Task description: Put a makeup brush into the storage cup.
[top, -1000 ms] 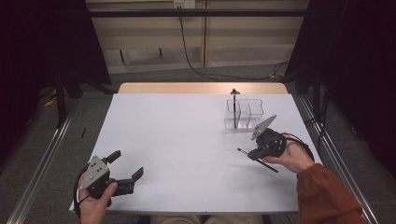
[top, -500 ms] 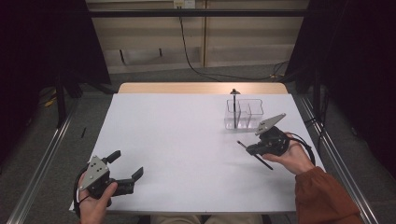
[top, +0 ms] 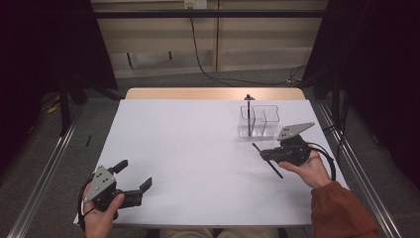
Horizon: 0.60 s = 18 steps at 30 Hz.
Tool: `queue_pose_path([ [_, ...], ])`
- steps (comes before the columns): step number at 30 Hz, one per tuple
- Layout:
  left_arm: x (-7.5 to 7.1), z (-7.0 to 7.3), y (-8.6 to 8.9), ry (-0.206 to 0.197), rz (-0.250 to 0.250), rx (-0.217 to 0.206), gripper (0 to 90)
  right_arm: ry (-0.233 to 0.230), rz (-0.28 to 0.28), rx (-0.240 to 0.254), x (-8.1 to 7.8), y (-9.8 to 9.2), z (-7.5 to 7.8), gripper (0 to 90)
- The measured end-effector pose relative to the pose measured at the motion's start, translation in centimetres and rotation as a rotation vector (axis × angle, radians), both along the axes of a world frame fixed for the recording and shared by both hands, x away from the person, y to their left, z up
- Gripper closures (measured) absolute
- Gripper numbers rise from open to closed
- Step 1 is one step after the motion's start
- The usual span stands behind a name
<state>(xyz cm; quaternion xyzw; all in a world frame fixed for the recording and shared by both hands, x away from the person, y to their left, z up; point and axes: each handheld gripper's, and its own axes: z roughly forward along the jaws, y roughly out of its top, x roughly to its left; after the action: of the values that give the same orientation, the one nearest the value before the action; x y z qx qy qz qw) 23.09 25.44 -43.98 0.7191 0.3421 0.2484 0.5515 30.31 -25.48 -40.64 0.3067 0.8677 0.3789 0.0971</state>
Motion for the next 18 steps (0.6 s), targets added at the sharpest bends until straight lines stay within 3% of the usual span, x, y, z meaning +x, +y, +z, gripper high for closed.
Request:
queue_pose_path([
  [7,0.0,0.1,0.1,-0.004,0.000,0.005,2.1,-0.044,-0.009,0.071,-0.3,0.1,0.0,84.5],
  [18,0.0,0.1,0.1,-0.004,0.000,0.002,2.1,-0.110,-0.068,0.191,-0.7,-1.0,0.2,84.5],
])
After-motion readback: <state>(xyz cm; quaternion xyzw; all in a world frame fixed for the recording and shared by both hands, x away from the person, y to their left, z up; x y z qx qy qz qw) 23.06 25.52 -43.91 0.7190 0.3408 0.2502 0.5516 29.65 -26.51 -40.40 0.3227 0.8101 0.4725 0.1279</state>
